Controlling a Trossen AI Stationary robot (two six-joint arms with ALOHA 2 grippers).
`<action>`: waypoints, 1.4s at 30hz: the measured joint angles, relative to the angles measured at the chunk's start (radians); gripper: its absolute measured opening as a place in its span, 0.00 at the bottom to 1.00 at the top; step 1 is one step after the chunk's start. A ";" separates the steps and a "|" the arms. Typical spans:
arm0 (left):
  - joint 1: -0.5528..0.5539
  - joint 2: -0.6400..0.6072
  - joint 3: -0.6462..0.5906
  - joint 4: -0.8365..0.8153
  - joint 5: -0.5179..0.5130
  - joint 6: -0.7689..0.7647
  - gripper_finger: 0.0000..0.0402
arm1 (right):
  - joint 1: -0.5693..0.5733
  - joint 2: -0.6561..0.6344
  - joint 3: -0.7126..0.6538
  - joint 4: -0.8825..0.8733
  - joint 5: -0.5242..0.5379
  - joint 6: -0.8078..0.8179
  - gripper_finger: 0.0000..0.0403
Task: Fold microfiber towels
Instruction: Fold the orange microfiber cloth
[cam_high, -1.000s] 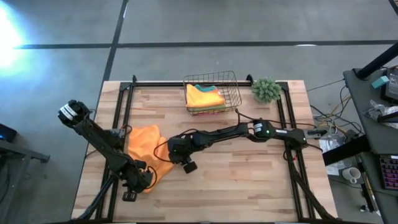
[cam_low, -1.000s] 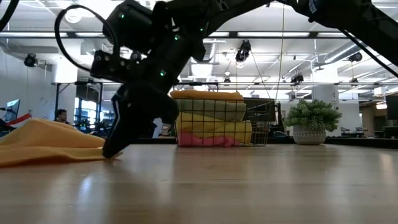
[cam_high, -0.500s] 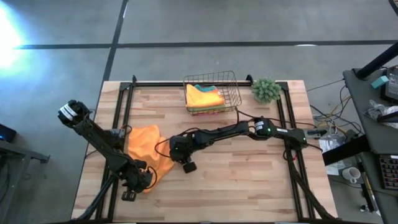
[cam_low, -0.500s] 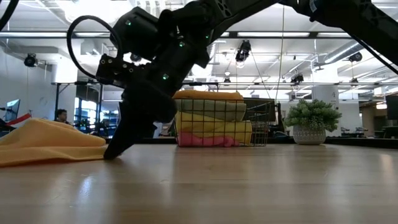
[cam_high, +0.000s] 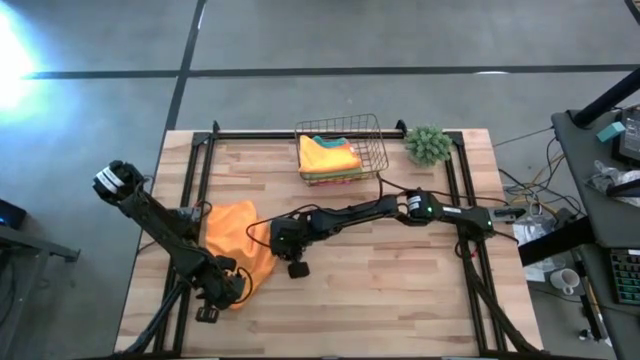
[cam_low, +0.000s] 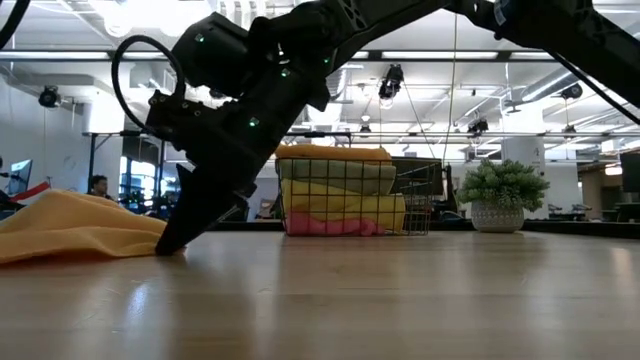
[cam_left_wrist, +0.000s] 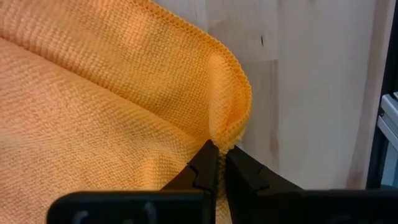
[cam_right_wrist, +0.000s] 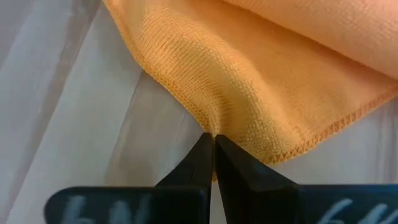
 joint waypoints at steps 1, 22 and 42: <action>0.000 -0.001 0.001 -0.001 0.000 0.000 0.00 | 0.000 -0.009 0.000 -0.011 0.002 0.002 0.02; 0.022 -0.096 0.202 -0.071 -0.007 -0.086 0.00 | 0.100 -0.322 -0.008 -0.362 0.120 0.097 0.02; 0.093 -0.139 0.502 -0.157 -0.093 -0.085 0.00 | 0.280 -0.622 -0.007 -0.475 0.500 0.385 0.02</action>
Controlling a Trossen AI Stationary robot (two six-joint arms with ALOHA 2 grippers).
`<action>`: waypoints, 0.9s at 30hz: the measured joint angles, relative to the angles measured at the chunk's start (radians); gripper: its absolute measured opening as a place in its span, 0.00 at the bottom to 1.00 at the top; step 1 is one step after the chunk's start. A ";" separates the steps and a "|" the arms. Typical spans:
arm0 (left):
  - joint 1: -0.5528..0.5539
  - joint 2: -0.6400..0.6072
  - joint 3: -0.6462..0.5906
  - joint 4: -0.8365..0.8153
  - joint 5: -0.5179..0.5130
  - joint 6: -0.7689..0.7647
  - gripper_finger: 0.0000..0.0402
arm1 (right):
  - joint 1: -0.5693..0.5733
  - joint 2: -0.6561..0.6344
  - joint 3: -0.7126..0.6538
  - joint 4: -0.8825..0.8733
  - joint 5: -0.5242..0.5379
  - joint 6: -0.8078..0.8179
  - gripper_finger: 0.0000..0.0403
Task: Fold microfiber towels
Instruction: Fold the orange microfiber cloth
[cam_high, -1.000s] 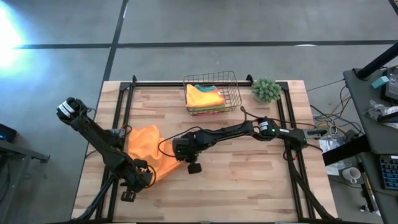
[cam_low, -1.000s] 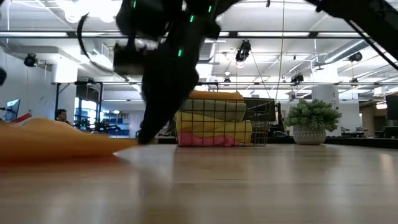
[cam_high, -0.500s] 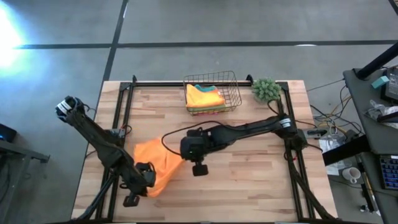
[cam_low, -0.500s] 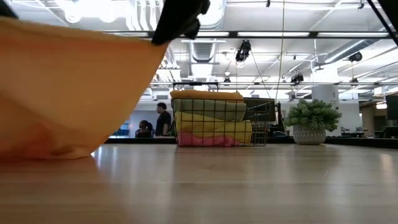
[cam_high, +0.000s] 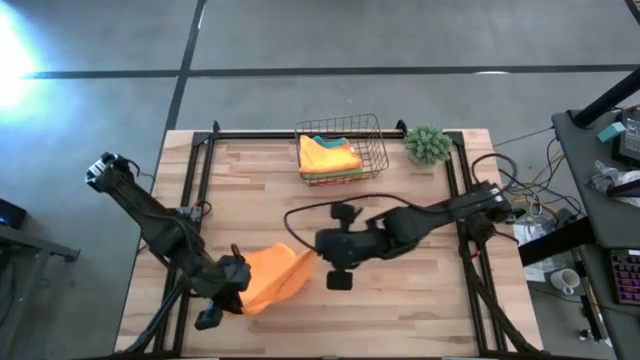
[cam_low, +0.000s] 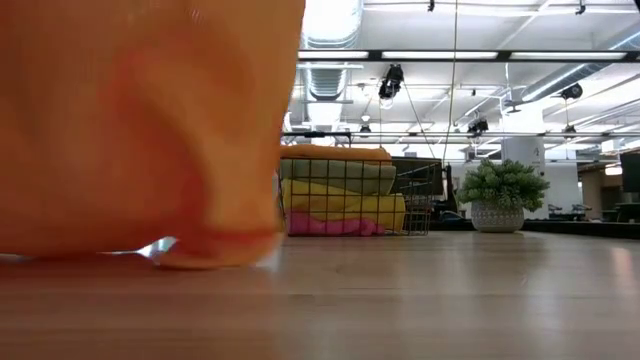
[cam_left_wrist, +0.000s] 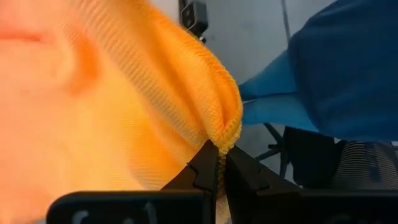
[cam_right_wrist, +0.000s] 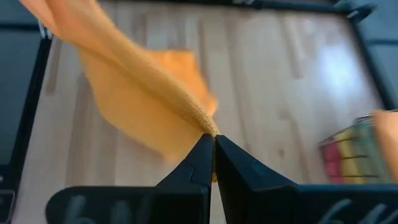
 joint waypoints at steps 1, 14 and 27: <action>0.002 -0.011 0.011 -0.011 -0.002 0.010 0.00 | 0.008 -0.014 0.000 0.000 0.023 0.003 0.02; 0.086 -0.221 0.044 -0.113 -0.234 0.116 0.00 | 0.085 -0.103 0.025 -0.002 0.246 0.009 0.02; 0.126 -0.392 0.044 -0.109 -0.296 0.341 0.00 | 0.133 -0.101 0.163 -0.080 0.423 0.003 0.02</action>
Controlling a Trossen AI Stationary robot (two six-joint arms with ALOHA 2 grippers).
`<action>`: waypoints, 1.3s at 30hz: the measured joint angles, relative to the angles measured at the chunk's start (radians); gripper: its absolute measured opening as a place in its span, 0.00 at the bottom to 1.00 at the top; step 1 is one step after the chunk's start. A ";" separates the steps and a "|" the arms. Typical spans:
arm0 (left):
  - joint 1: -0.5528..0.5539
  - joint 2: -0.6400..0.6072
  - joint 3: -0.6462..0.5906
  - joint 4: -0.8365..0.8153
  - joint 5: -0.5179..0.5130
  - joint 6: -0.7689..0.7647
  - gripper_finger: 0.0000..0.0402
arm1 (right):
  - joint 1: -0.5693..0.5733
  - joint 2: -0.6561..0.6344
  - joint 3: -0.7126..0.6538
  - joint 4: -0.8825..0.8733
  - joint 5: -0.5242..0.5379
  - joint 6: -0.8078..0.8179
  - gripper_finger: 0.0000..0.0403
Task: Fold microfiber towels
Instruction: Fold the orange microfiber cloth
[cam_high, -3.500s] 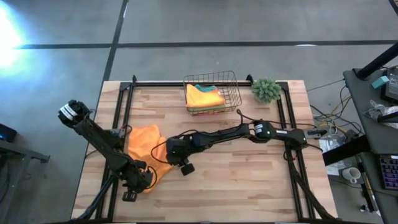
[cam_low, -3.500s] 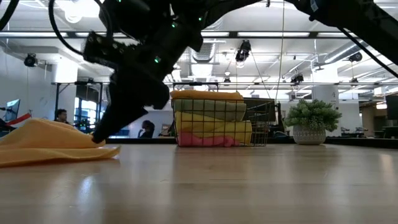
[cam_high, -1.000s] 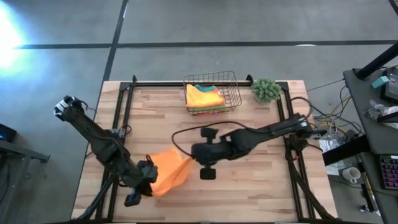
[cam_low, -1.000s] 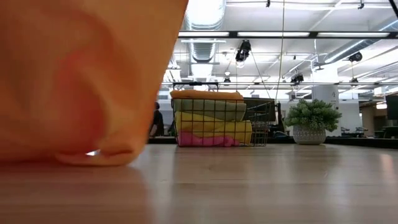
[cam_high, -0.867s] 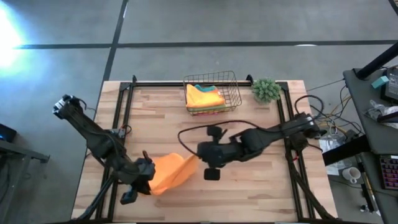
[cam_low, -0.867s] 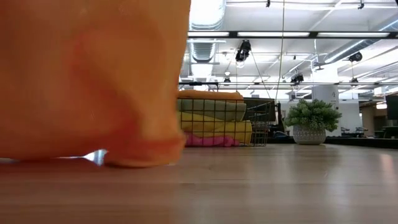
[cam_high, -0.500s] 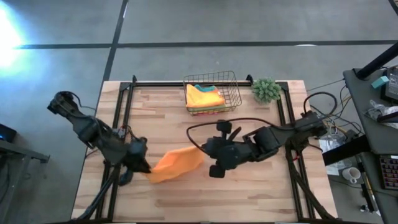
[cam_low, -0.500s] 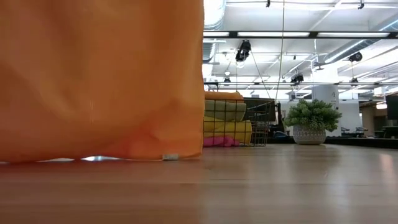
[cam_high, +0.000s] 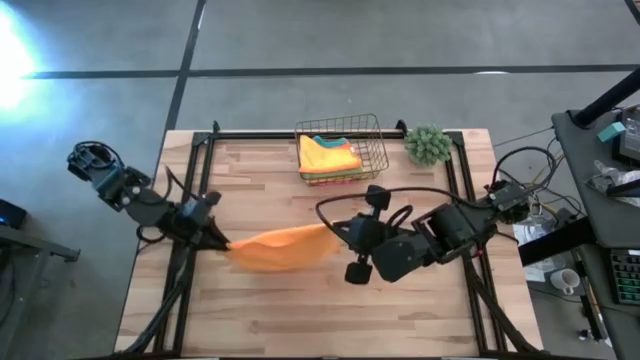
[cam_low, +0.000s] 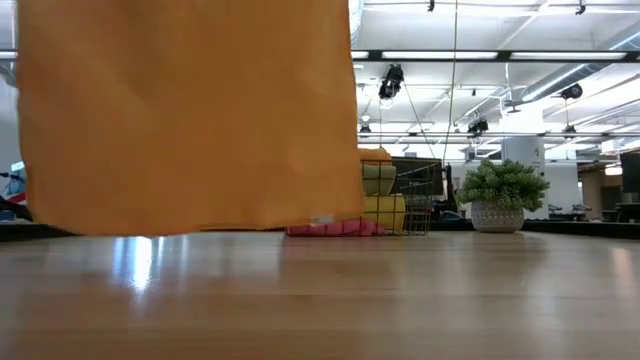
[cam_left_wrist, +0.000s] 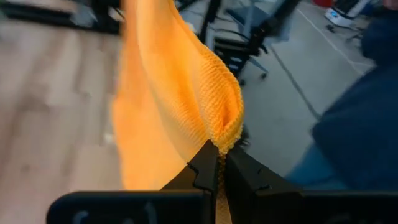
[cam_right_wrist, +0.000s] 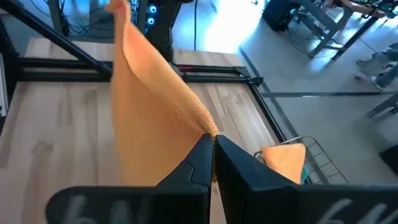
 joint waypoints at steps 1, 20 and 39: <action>0.010 -0.007 0.000 -0.002 -0.016 0.025 0.00 | -0.007 0.000 0.000 -0.007 -0.001 0.000 0.02; 0.220 0.036 0.000 -0.087 -0.370 0.395 0.00 | -0.178 0.004 -0.023 -0.110 0.071 0.007 0.02; 0.122 0.336 -0.057 -0.040 0.193 -0.175 0.00 | 0.062 0.004 -0.200 -0.123 -0.325 0.555 0.02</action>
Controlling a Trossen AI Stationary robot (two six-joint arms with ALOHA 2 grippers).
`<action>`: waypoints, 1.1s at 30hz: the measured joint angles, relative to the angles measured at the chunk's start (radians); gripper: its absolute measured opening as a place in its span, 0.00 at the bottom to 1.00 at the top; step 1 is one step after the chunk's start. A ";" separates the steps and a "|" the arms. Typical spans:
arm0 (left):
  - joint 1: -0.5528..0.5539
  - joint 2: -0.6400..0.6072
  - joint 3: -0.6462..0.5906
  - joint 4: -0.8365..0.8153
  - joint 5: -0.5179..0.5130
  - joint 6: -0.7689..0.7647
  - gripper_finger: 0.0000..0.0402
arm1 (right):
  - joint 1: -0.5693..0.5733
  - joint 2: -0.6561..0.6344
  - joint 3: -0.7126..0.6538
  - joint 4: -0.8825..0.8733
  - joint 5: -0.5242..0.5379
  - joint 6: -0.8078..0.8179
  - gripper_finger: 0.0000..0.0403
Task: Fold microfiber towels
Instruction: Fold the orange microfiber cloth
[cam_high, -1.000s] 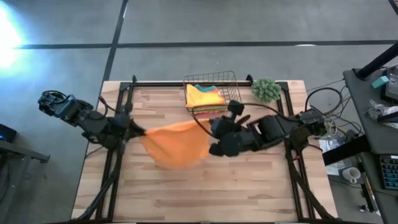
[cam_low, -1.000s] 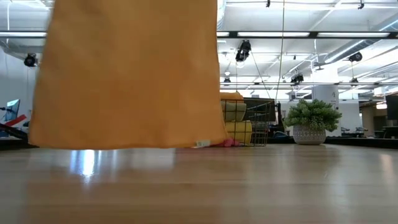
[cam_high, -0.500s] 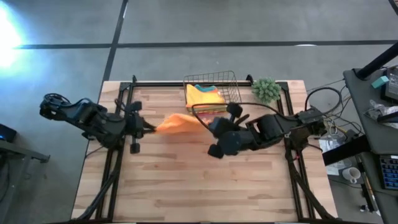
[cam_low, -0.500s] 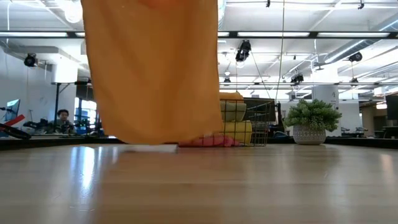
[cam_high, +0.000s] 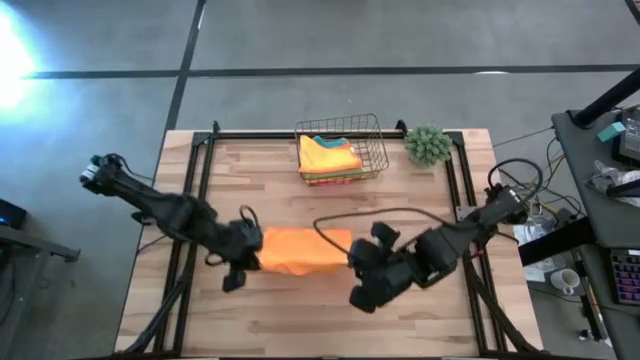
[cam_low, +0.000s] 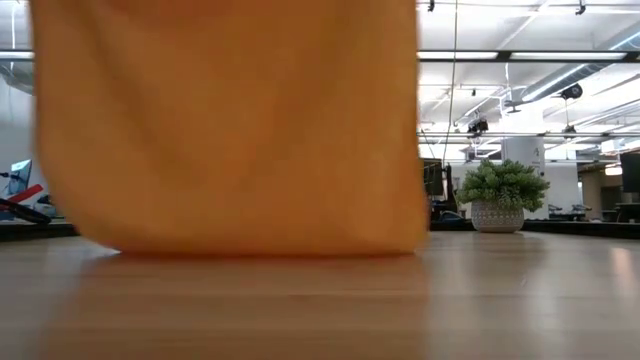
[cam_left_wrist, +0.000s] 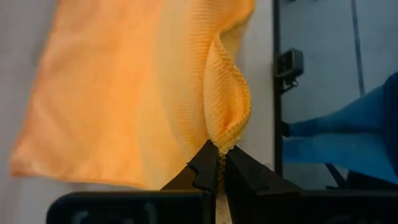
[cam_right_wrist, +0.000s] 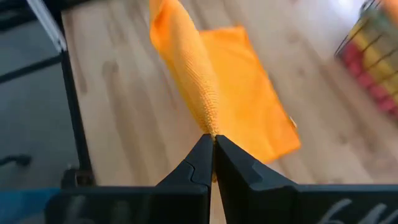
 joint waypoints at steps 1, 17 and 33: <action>-0.017 0.025 0.000 0.023 0.004 -0.019 0.00 | 0.015 0.000 -0.019 0.002 0.000 0.021 0.02; -0.202 0.412 0.002 0.328 0.003 -0.318 0.00 | 0.171 0.003 -0.390 0.302 -0.013 0.207 0.02; -0.123 0.318 0.010 -0.033 -0.179 -0.294 0.00 | -0.020 0.003 -0.521 0.301 -0.049 0.111 0.02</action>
